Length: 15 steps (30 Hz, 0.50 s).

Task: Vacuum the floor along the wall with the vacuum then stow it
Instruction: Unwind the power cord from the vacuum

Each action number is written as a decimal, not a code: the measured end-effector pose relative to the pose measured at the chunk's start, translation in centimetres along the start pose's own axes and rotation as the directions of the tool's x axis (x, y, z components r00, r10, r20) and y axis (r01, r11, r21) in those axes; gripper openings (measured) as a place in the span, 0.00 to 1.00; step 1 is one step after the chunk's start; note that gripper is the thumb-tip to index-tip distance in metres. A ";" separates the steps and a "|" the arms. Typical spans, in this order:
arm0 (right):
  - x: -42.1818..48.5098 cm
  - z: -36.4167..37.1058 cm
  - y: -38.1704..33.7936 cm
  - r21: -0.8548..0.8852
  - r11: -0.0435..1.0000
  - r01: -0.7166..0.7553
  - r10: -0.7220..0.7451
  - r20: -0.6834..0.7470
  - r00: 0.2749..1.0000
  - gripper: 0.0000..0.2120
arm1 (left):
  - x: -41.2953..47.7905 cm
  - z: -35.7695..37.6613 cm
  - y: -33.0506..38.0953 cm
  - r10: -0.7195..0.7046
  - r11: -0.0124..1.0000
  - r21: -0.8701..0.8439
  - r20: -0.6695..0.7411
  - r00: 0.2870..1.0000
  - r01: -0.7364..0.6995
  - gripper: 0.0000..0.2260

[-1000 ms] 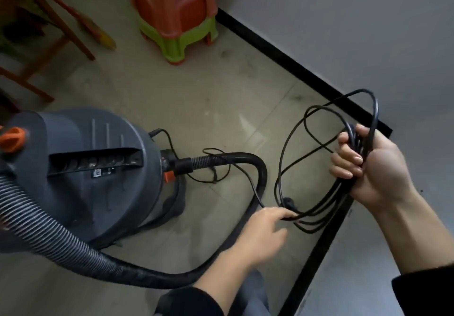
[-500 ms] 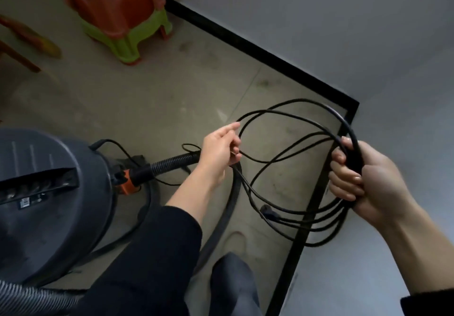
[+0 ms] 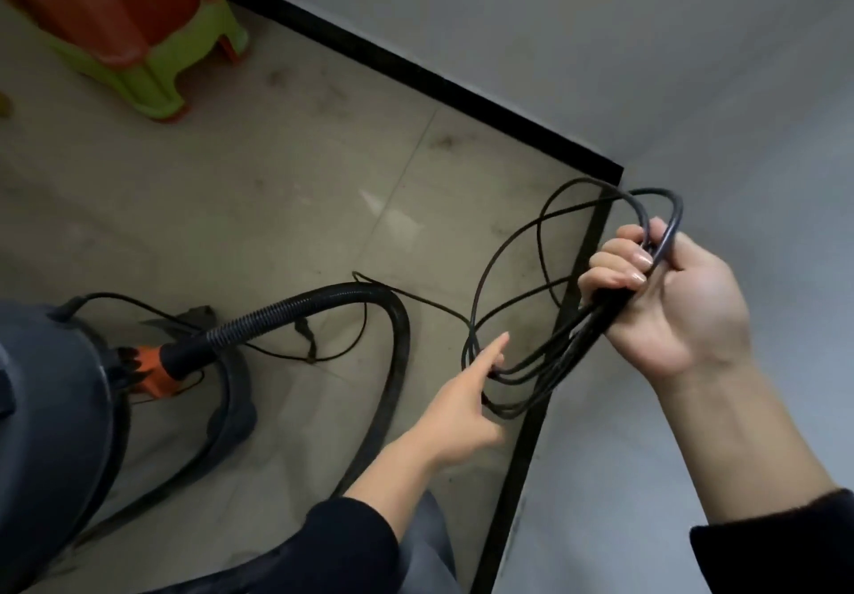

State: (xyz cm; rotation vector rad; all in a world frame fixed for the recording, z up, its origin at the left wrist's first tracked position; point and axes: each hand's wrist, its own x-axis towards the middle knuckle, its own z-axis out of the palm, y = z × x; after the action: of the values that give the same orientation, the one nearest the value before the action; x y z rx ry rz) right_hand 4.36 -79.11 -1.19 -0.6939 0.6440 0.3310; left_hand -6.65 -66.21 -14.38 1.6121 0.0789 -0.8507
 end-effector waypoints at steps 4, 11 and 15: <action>1.1 -0.5 -0.8 0.138 0.987 0.078 -0.072 -0.051 0.996 0.13 | 1.2 1.0 0.0 0.019 0.991 0.131 -0.030 0.999 -0.015 0.29; 2.6 -2.4 1.2 0.095 0.994 0.045 -0.032 -0.125 0.992 0.26 | -0.9 -0.4 -1.2 -0.075 0.996 -0.056 0.009 0.997 0.076 0.11; 2.4 -3.4 4.1 0.010 1.000 -0.016 0.018 -0.174 0.985 0.27 | -2.8 -0.1 -3.4 -0.155 0.987 -0.038 0.006 0.988 0.155 0.13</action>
State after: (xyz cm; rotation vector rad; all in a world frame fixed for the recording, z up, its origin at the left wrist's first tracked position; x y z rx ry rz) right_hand 2.65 -78.26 -6.74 -0.7142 0.8171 0.2849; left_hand -10.30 -64.16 -15.67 1.5834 0.2205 -0.9653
